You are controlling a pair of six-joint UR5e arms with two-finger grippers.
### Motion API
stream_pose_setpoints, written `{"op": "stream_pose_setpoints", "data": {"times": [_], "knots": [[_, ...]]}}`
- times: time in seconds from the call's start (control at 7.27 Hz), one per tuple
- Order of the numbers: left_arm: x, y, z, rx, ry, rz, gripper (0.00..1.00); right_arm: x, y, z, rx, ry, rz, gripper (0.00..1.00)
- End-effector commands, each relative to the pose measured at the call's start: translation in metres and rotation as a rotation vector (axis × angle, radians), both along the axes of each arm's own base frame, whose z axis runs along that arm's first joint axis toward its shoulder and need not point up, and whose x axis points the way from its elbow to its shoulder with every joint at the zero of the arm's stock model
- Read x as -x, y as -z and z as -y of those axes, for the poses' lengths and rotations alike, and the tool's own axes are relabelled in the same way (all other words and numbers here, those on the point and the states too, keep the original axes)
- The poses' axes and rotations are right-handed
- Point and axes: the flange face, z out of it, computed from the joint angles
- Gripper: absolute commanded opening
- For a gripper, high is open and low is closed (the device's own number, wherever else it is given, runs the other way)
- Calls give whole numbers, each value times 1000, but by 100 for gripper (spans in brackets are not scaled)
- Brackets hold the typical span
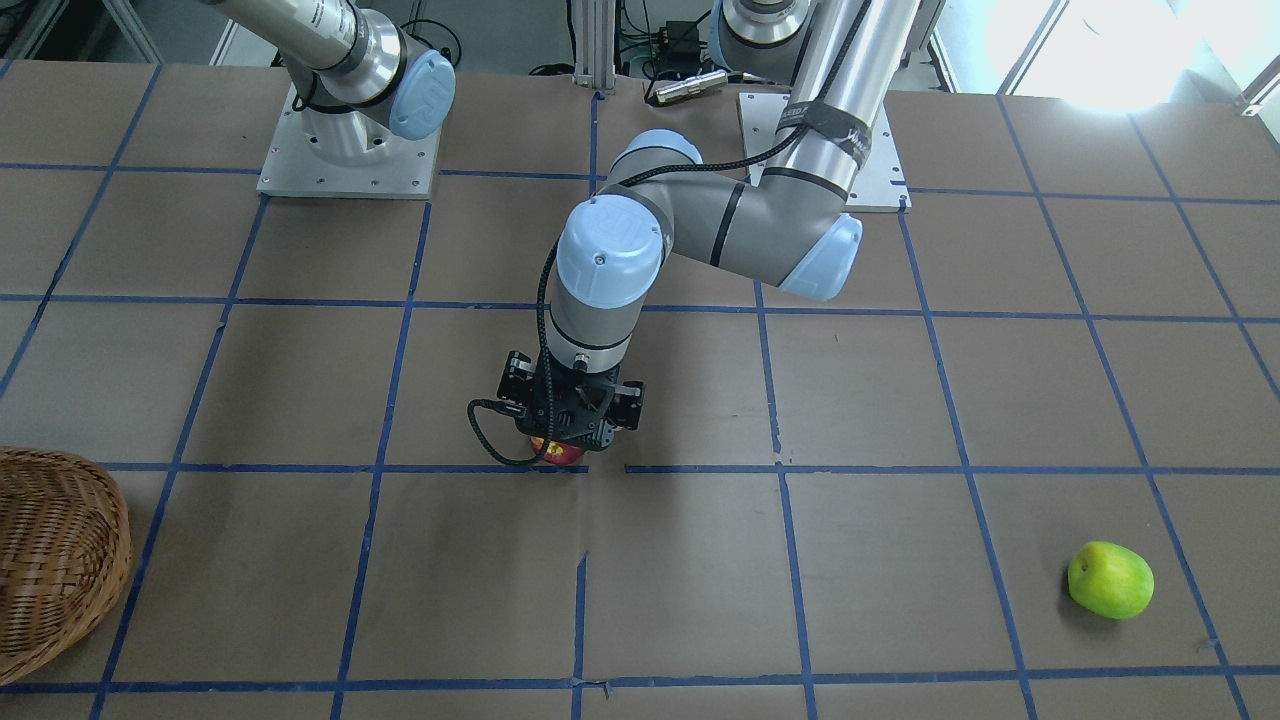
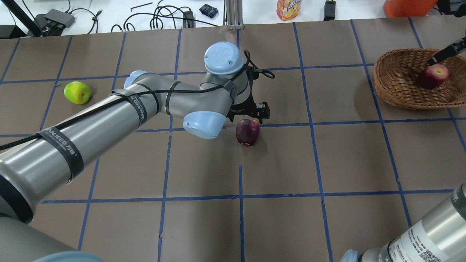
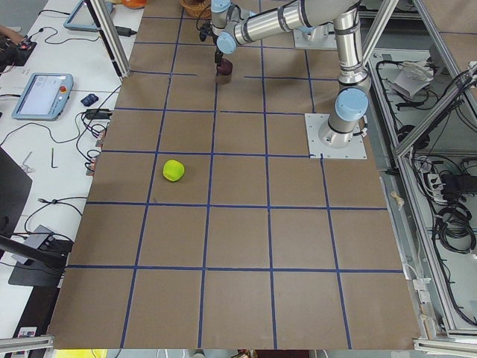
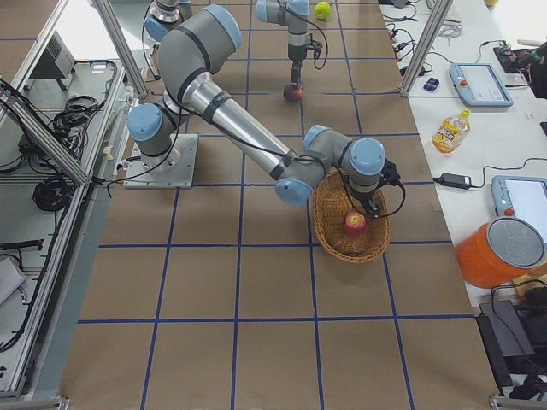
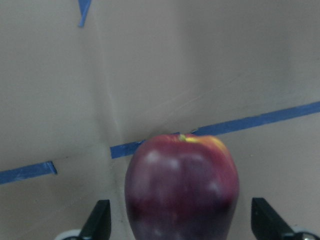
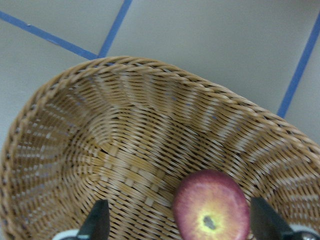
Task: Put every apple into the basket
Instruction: 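Set the dark red apple mid-table with the left gripper, then grasp the dark red apple with the right gripper while the left reaches the green apple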
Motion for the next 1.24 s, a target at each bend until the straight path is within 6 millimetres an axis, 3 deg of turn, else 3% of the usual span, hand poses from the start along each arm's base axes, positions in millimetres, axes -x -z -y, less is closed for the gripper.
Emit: {"op": "stream_pose_setpoints", "data": {"times": [0.0,0.14,0.28,0.41,0.55,0.69,0.83,0.96,1.1], "knots": [[-89,-65,34,-82,11,63,100,-132,-30,-2,-124,-17,7,100],[-174,-79,53,-101,78,146,100,-214,-45,-1,-136,31,3,100],[-254,-90,68,-85,107,157,100,-282,-51,-6,-167,127,21,100],[-331,-93,77,-75,150,151,100,-360,-43,-18,-215,232,35,100],[-414,-80,87,-78,175,137,100,-430,-38,-41,-248,337,12,100],[-467,-69,86,-82,152,129,100,-494,-19,-67,-295,462,9,100],[-493,-57,93,-50,194,140,100,-534,12,-92,-351,556,-15,100],[-513,-34,109,8,204,176,100,-558,29,-100,-307,557,-2,100],[-533,-13,122,22,196,182,100,-574,56,-121,-341,607,-14,100]]}}
